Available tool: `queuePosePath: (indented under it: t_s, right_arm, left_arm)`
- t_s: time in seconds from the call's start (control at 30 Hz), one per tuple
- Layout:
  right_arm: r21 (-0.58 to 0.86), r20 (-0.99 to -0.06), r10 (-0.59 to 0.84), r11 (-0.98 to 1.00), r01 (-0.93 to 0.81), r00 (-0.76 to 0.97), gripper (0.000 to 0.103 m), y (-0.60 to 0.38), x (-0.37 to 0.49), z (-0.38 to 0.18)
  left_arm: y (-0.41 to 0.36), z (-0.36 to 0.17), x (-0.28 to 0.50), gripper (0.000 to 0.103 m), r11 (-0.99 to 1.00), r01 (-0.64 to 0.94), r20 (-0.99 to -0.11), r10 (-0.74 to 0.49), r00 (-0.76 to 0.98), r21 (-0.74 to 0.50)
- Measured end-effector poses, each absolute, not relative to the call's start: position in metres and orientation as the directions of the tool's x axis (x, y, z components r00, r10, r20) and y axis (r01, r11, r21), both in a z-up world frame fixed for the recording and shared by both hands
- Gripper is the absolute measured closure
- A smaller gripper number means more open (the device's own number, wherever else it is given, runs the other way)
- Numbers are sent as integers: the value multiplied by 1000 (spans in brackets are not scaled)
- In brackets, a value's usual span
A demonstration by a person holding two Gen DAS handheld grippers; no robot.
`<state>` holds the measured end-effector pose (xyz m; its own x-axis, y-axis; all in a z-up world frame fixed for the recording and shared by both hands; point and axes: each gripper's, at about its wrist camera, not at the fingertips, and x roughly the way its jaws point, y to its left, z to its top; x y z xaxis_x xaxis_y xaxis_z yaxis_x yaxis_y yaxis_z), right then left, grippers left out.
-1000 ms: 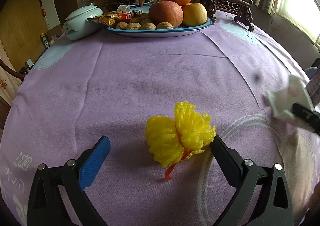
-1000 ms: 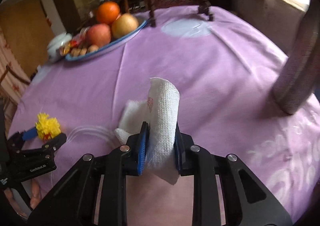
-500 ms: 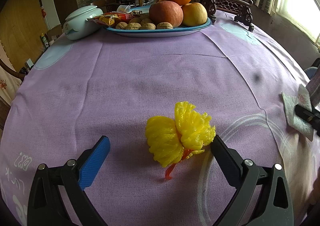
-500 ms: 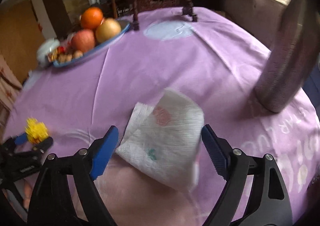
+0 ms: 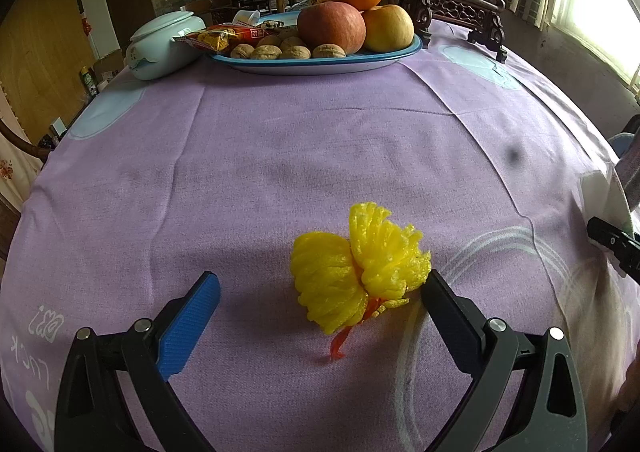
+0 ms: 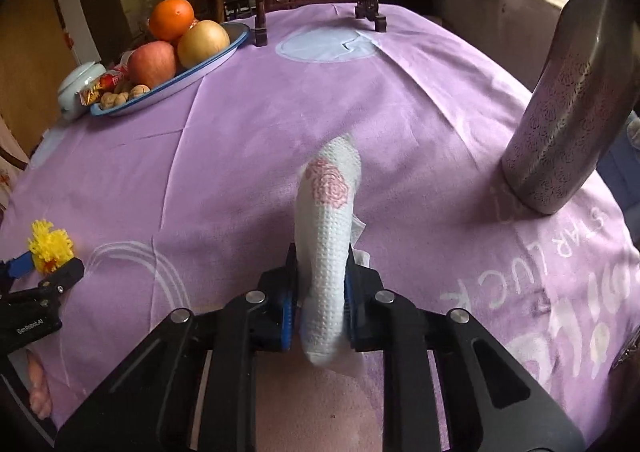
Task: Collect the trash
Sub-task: 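Lift the napkin with the right tool while the left tool grasps the yellow pompom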
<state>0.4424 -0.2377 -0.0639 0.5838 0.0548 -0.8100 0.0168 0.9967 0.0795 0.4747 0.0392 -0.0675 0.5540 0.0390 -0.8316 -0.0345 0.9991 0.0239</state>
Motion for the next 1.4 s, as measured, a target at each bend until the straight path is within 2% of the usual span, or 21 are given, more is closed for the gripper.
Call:
queuePosePath:
  t_s: [0.2, 0.33, 0.4, 0.57, 0.7, 0.87, 1.4]
  right_arm:
    - [101, -808, 67, 995, 24, 586, 80, -239, 442, -65]
    - [118, -803, 87, 993, 14, 590, 73, -239, 441, -66]
    - [112, -802, 85, 994, 10, 591, 73, -238, 441, -66]
    - [97, -802, 73, 995, 9, 593, 73, -236, 441, -66]
    - [92, -802, 70, 996, 8, 593, 73, -236, 441, -66]
    - [77, -800, 59, 997, 5, 597, 72, -234, 441, -66]
    - [58, -796, 47, 998, -1, 604, 72, -231, 440, -67]
  left_arm:
    - [38, -68, 476, 4, 999, -29, -833, 37, 551, 25]
    - [39, -68, 479, 4, 1000, -10, -837, 24, 547, 22]
    - [42, -67, 480, 6, 1000, -22, -837, 25, 547, 16]
    - [58, -60, 480, 6, 995, -51, -810, -36, 585, -81]
    - [52, -62, 481, 6, 998, -33, -824, -31, 566, -60]
    - [36, -68, 482, 5, 1000, 6, -836, 22, 549, 30]
    - [37, -69, 482, 4, 1000, -6, -834, 27, 551, 28]
